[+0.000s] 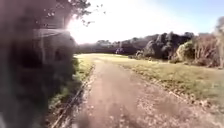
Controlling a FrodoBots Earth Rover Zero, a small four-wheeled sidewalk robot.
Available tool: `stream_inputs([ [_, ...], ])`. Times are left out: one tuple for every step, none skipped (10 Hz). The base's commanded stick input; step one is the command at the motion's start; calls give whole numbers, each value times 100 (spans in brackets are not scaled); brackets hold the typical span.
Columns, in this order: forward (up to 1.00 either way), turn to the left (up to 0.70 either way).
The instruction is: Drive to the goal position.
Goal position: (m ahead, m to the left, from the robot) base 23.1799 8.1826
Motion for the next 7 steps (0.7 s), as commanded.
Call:
stream_inputs([
  [85,0],
  [85,0],
  [85,0],
  [85,0],
  [85,0],
  [85,0],
  [85,0],
])
